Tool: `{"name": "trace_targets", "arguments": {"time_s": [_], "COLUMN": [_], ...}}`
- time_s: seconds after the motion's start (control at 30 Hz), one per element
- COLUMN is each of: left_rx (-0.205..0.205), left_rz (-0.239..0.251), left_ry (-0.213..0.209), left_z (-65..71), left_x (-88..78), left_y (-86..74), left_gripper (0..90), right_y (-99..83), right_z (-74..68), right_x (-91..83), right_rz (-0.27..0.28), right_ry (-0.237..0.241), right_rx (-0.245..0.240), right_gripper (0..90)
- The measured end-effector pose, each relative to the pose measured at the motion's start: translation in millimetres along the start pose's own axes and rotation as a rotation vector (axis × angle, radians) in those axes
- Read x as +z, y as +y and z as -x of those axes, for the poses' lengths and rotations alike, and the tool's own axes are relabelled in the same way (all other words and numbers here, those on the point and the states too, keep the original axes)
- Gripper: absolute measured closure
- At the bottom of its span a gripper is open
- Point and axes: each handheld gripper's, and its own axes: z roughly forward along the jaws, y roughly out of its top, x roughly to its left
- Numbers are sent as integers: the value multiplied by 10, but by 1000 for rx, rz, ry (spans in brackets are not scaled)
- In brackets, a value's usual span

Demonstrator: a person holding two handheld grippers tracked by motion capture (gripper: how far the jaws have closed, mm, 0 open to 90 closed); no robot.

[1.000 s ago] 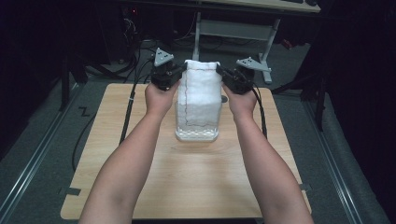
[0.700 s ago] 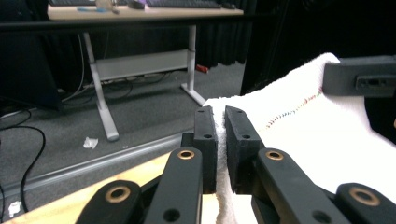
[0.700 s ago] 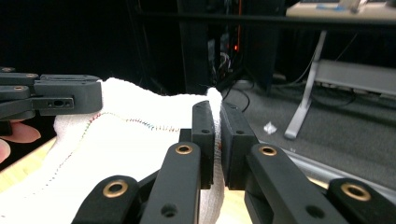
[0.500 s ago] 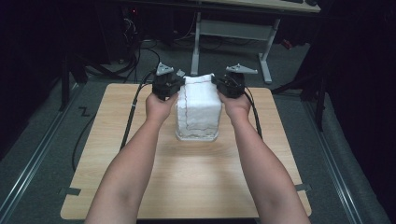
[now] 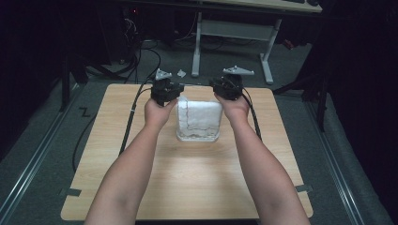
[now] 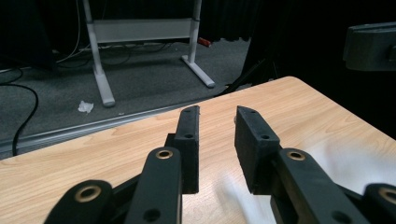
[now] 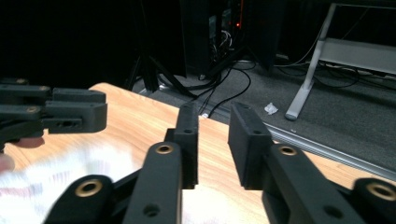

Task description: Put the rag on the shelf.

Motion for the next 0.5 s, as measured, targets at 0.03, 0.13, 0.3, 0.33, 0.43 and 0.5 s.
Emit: {"name": "trace_targets", "arguments": {"time_s": [0.03,0.13,0.3,0.33,0.43,0.5], "left_rx": [2,-2,-12,-7,8,15], "left_rz": [2,11,36,35,15,18], "left_ry": [1,-1,-2,1,5,9], "left_z": [0,-2,-5,-3,14,30], "left_x": [-11,-52,-164,-185,-236,-281], "left_y": [5,20,41,41,48,58], "left_gripper": [705,690,656,652,634,623], "right_y": [6,16,13,9,-7,-18], "right_z": [8,39,51,50,53,50], "right_x": [-11,-44,-114,-135,-196,-243], "right_rz": [1,-1,-7,-4,4,8], "right_ry": [-3,-11,-17,-20,-23,-27], "right_rx": [4,14,-12,-16,-18,-23], "right_gripper": [708,676,657,652,638,629]}}
